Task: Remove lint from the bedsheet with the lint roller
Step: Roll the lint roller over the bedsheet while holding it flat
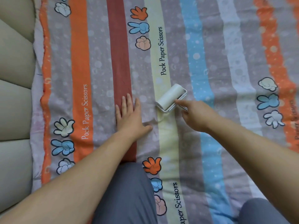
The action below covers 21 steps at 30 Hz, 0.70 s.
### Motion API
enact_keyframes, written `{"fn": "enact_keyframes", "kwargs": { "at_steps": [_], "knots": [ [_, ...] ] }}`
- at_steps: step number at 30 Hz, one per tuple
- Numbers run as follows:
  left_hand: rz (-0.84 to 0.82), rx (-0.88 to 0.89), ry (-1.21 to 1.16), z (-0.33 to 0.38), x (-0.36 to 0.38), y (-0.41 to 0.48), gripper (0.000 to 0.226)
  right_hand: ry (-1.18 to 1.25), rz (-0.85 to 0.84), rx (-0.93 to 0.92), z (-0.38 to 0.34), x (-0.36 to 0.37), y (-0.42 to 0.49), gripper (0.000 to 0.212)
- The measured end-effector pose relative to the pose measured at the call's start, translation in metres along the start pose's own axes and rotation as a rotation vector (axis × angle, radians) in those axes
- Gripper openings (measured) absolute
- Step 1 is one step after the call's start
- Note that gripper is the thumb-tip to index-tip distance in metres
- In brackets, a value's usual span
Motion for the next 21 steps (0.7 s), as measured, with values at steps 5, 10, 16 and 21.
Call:
{"fn": "enact_keyframes", "kwargs": {
  "at_steps": [5,10,16,21],
  "knots": [
    [0.003,-0.068,0.029,0.034,0.01,-0.007,0.128,-0.06,-0.034,-0.098,0.029,0.007,-0.007,0.057],
    [0.071,-0.198,-0.026,0.07,0.029,-0.027,0.121,-0.013,0.028,-0.224,0.059,0.023,-0.019,0.057],
    [0.031,-0.274,-0.063,0.123,0.057,-0.03,0.134,-0.028,-0.029,-0.324,0.114,0.024,-0.052,0.052],
    [-0.071,-0.345,-0.085,0.14,0.064,-0.03,0.153,-0.09,-0.146,-0.329,0.164,0.022,-0.09,0.062]
  ]
}}
Point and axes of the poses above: each hand's wrist, its own y-axis towards the middle knuckle, its own x-axis out of the palm, z = x × y, the point moved 2 cm from there along y, towards the middle knuckle, and after that the axes turned 5 degrees about -y, right-handed, at the moved point
